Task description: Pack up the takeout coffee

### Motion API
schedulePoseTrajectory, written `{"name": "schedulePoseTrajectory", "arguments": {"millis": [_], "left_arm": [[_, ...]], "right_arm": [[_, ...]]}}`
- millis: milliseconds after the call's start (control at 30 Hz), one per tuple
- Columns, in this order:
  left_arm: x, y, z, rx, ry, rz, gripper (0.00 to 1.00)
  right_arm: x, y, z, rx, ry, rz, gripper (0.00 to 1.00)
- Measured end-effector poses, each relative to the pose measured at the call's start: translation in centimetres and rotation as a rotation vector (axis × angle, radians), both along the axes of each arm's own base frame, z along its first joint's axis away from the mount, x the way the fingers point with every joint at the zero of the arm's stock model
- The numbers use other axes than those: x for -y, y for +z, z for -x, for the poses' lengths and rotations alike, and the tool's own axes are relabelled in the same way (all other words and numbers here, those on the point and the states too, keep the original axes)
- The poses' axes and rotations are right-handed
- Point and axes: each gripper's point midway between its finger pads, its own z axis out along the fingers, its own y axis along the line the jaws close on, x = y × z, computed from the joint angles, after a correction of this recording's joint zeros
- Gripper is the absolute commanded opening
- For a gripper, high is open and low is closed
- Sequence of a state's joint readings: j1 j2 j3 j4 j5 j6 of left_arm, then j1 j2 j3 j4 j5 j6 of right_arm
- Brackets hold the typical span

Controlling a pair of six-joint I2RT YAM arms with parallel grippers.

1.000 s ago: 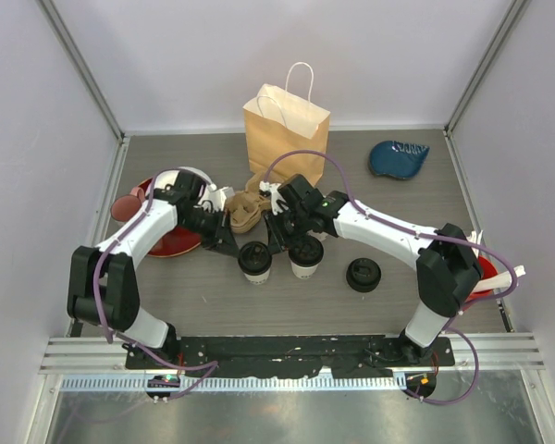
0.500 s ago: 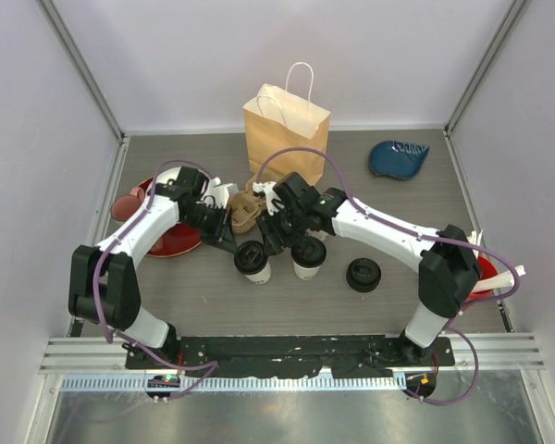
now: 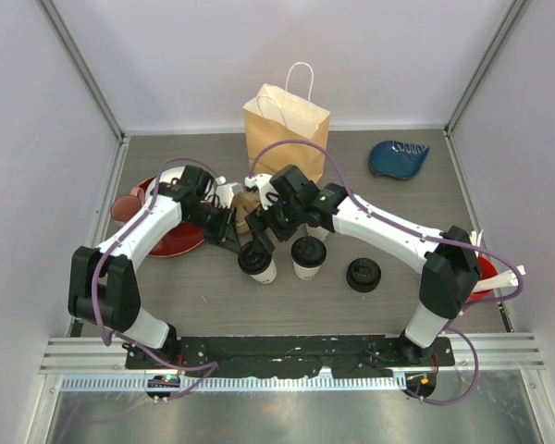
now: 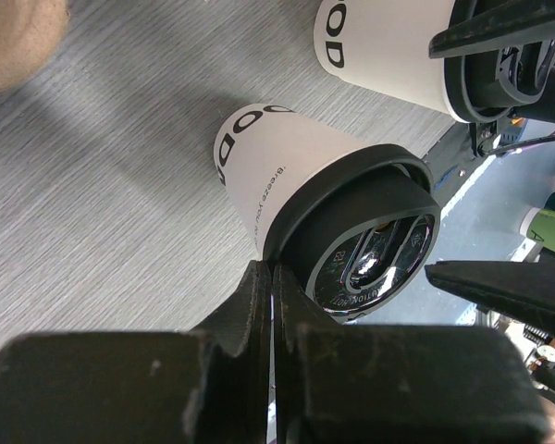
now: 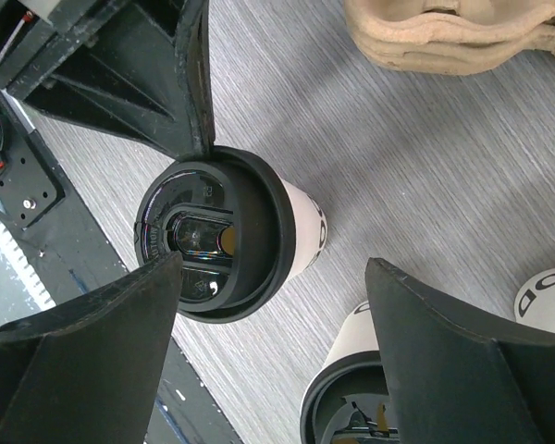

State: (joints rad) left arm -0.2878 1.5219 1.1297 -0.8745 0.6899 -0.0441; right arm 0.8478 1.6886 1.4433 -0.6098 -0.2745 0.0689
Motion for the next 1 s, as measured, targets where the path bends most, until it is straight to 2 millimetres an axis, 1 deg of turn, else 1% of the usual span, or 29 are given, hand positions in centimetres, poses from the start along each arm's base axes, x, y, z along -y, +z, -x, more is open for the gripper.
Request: {"name": "schedulePoseTrajectory", "arguments": {"millis": [133,200,300,400,500,667,767,800,833,933,1000], "left_arm": [[0.0,0.4,-0.2,0.014,-0.004,-0.005,0.05],[0.1,0.7,-0.5,0.031,-0.011,-0.016,0.06],[0.0,0.9,-0.7,0.078,-0.047,-0.058,0.07],[-0.3,0.8,-0.8,0.123,-0.083,-0.118,0.09],[-1.0,0.5,-0.7,0.160,-0.114,-0.186,0.11],[-1.5,0.0,-0.2,0.181,-0.158,-0.253,0.18],[-1.4,-0.1,0.2,0.176,-0.175,-0.263,0.26],[-1.4,0.0,0.3,0.174,-0.178,-0.264,0.31],[-1.3,0.1,0.4,0.172,-0.180,-0.265,0.33],[-1.2,0.7,0.1,0.184,-0.176,-0.259,0.39],[-1.0,1.3,-0.3,0.199,-0.172,-0.253,0.41]], "right_arm": [[-0.5,-0.2,0.5,0.053,0.054,-0.002,0.88],[-0.9,-0.1,1.4,0.099,0.104,-0.009,0.88],[-1.1,0.1,2.5,0.165,0.155,-0.028,0.88],[-1.0,0.7,2.4,0.212,0.159,-0.046,0.88],[-1.3,1.3,1.7,0.242,0.146,-0.066,0.88],[-1.2,0.9,1.4,0.247,0.139,-0.069,0.88],[-1.2,0.9,1.4,0.247,0.140,-0.071,0.89],[-1.3,0.9,1.5,0.247,0.140,-0.071,0.88],[-1.2,0.9,1.5,0.246,0.140,-0.071,0.89],[-1.2,0.7,1.6,0.243,0.142,-0.072,0.89],[-1.1,0.7,1.7,0.241,0.143,-0.072,0.89]]}}
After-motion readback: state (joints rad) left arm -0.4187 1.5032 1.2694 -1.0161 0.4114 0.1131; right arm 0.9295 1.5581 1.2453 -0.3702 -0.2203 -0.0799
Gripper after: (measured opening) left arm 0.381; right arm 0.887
